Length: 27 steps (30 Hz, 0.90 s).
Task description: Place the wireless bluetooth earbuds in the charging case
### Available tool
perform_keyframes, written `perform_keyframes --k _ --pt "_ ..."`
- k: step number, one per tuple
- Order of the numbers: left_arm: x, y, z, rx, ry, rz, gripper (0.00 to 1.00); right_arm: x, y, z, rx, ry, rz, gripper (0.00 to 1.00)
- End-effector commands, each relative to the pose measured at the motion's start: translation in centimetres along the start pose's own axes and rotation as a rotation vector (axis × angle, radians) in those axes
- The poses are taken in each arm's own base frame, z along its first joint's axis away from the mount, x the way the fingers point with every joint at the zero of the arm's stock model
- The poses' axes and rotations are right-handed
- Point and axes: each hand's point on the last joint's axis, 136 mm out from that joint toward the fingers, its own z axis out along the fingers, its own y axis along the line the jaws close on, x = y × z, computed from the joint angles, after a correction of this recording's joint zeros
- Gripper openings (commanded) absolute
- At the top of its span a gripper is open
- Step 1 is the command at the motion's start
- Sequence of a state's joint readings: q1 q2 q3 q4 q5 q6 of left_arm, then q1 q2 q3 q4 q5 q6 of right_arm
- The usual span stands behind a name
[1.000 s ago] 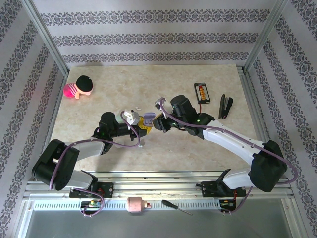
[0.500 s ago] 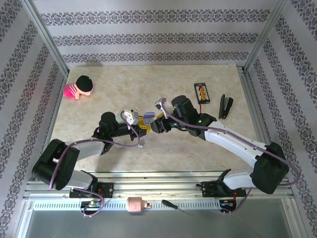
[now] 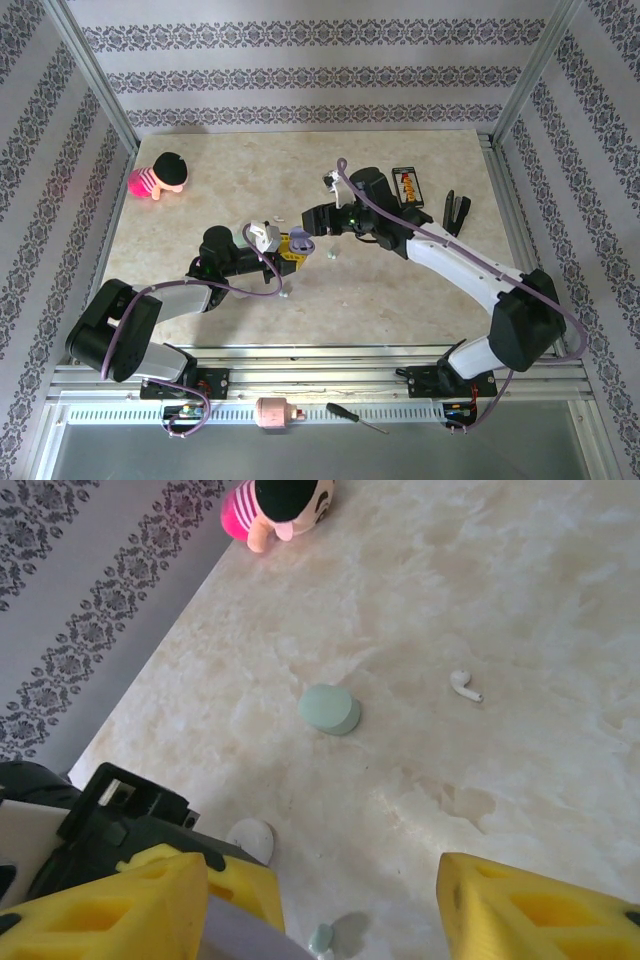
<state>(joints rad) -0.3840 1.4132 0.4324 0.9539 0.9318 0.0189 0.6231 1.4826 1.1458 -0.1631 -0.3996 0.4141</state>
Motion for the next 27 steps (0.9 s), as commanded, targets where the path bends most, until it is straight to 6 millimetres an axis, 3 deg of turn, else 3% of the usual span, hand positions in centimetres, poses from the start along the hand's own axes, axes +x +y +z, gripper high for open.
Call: perform_keyframes --k 1,14,21,27 --pt "-1.1 -0.2 0.0 0.017 -0.042 0.051 0.23 0.4 1.0 0.4 -0.060 0.052 0.041 0.60" --pt "-1.3 0.7 0.2 -0.024 -0.047 0.036 0.23 3.0 0.4 -0.6 -0.054 0.091 0.043 0.57" --pt "-1.8 0.1 0.1 0.012 -0.055 0.041 0.23 2.9 1.9 -3.0 -0.127 0.025 -0.047 0.62" --pt "-3.7 0.0 -0.5 -0.032 -0.105 0.091 0.24 2.2 1.1 -4.2 -0.228 0.025 0.256 0.65"
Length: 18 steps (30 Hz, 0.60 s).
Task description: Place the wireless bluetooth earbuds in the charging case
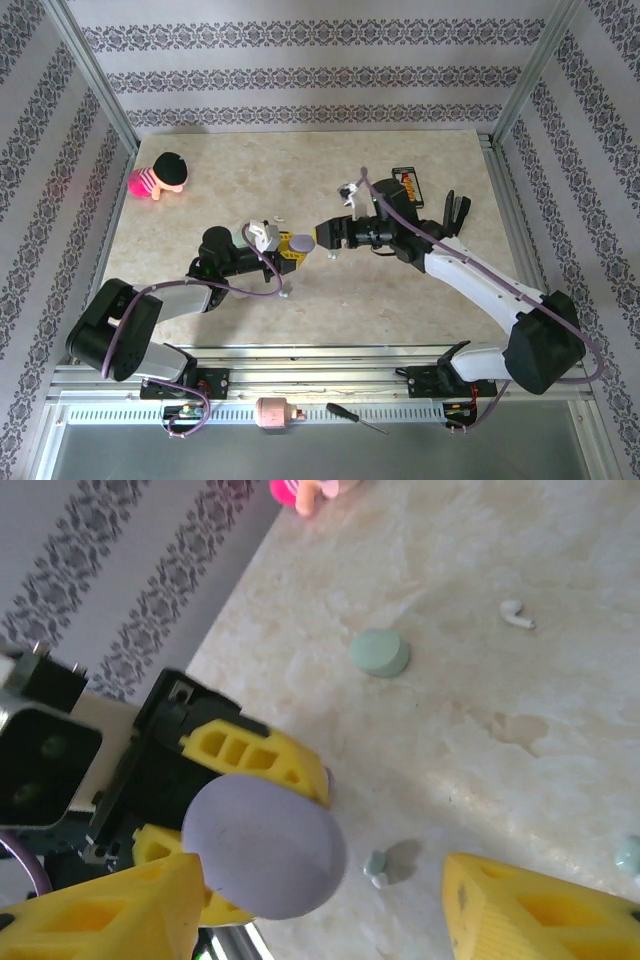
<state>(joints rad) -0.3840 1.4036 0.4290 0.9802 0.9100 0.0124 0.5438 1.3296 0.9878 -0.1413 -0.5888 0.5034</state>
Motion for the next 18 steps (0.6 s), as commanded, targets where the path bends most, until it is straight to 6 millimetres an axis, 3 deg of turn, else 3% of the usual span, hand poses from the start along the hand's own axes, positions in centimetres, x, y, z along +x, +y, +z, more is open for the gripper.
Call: perform_keyframes --k 1,9,18 --pt "-3.4 -0.2 -0.5 -0.020 -0.102 0.081 0.23 -0.1 1.3 -0.4 -0.142 0.010 0.178 0.65" --pt "-6.8 0.9 -0.9 -0.090 -0.251 0.117 0.23 -1.8 4.2 -0.8 -0.451 -0.035 0.408 0.66" --pt "-6.8 1.1 -0.3 -0.073 -0.277 0.102 0.23 -2.0 4.9 0.5 -0.551 -0.040 0.482 0.60"
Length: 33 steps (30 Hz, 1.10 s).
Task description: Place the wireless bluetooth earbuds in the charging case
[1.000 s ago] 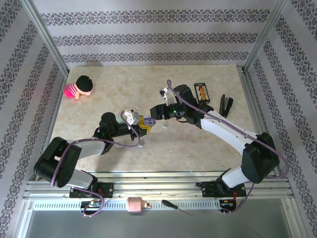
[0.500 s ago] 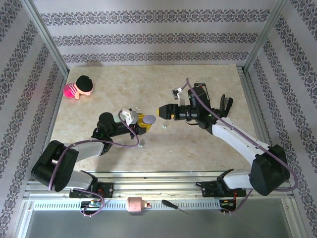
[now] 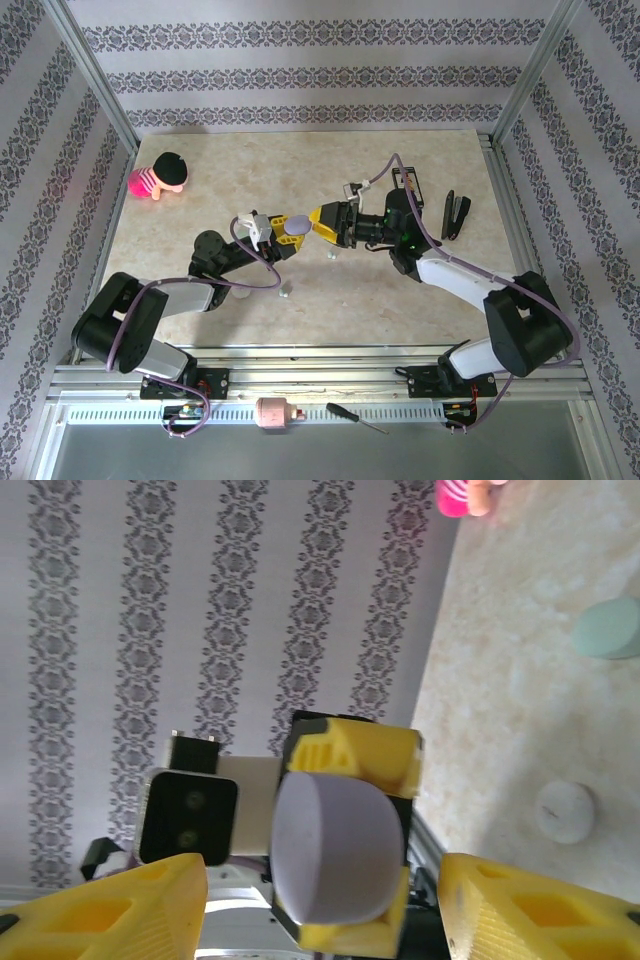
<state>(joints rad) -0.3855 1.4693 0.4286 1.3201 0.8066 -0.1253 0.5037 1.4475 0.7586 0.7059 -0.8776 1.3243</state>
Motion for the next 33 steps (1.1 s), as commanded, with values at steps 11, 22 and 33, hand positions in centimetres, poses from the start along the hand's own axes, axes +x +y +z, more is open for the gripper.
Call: perform_keyframes --k 11,22,33 --pt "-1.4 -0.6 0.4 0.019 -0.062 0.049 0.23 0.8 1.6 1.3 -0.099 0.042 0.037 0.36" --pt "-1.0 -0.9 0.0 0.013 -0.049 0.065 0.40 0.2 0.5 1.3 -0.072 0.020 0.046 0.22" --pt "2.0 0.1 -2.1 -0.129 0.149 0.099 0.99 -4.8 -6.7 -1.9 0.170 -0.171 -0.016 0.25"
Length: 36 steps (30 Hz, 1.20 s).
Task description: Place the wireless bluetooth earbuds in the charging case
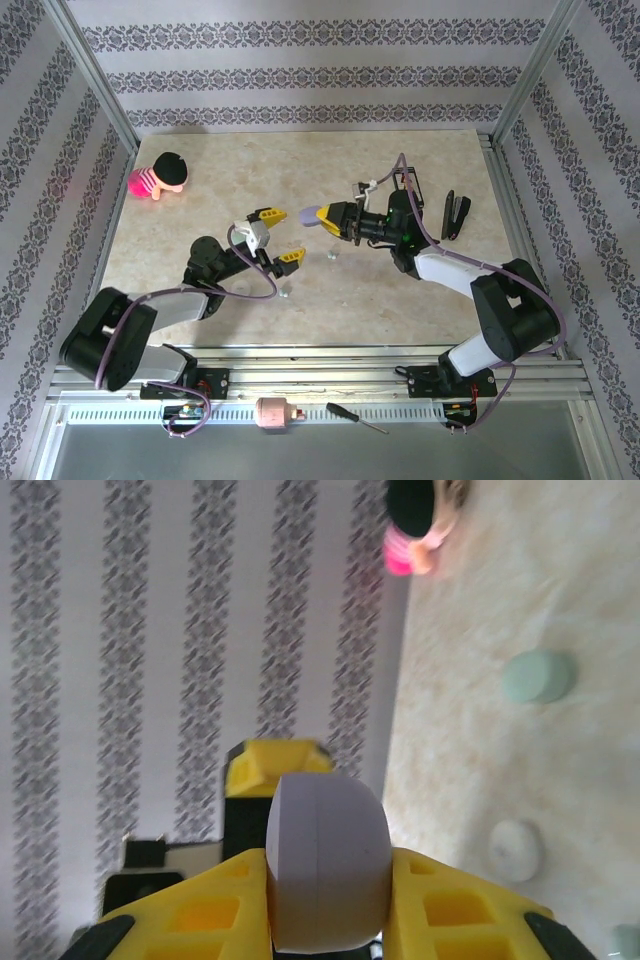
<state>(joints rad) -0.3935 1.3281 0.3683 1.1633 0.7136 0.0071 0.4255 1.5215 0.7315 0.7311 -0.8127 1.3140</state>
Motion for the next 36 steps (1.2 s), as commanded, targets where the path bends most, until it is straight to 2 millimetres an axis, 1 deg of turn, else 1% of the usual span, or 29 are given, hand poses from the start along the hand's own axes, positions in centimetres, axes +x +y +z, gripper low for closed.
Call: perform_keyframes --k 1,4,5,8,10,13,15,17,21,23,26,29,31,33,36 --pt "2.0 0.1 -0.7 -0.044 0.125 0.021 0.99 -1.9 -3.4 -0.1 0.134 -0.059 -0.084 0.25" --pt "2.6 0.6 -1.6 -0.105 0.184 0.024 0.99 -3.8 -6.5 -0.2 0.281 -0.097 -0.146 0.25" --pt "2.7 0.9 -1.8 -0.128 0.198 0.029 0.99 -4.5 -7.3 -0.2 0.307 -0.111 -0.155 0.25" --pt "3.4 2.3 -2.8 -0.232 0.253 0.013 0.99 -6.8 -9.9 0.6 0.356 -0.135 -0.154 0.25" --pt "3.9 3.7 -3.4 -0.321 0.292 -0.010 0.99 -8.1 -11.7 1.6 0.383 -0.136 -0.147 0.26" --pt "4.9 5.3 -4.6 -0.435 0.363 -0.045 0.99 -9.9 -13.9 2.8 0.413 -0.139 -0.141 0.26" --pt "5.1 6.0 -5.3 -0.496 0.407 -0.073 0.99 -10.8 -15.0 3.5 0.434 -0.134 -0.133 0.26" --pt "5.4 7.0 -6.5 -0.593 0.471 -0.150 0.99 -11.6 -16.6 3.9 0.479 -0.117 -0.126 0.28" --pt "6.3 7.4 -8.6 -0.695 0.599 -0.249 1.00 -12.7 -18.7 4.1 0.578 -0.095 -0.155 0.28" --pt "7.0 7.2 -9.7 -0.724 0.678 -0.281 0.99 -13.2 -19.6 4.1 0.626 -0.079 -0.170 0.30" --pt "7.6 7.3 -11.4 -0.804 0.756 -0.322 0.99 -14.2 -20.7 3.7 0.681 -0.073 -0.193 0.32" --pt "8.1 7.8 -12.4 -0.861 0.812 -0.322 0.99 -15.2 -21.4 3.1 0.709 -0.080 -0.204 0.35" --pt "8.4 8.5 -12.9 -0.916 0.841 -0.338 0.99 -15.8 -21.4 2.4 0.725 -0.090 -0.215 0.38" --pt "8.7 9.3 -13.7 -0.989 0.883 -0.391 0.99 -16.4 -20.9 1.7 0.736 -0.104 -0.238 0.43" --pt "10.2 9.5 -14.2 -1.036 0.994 -0.455 0.99 -17.0 -19.6 0.4 0.755 -0.126 -0.284 0.55"
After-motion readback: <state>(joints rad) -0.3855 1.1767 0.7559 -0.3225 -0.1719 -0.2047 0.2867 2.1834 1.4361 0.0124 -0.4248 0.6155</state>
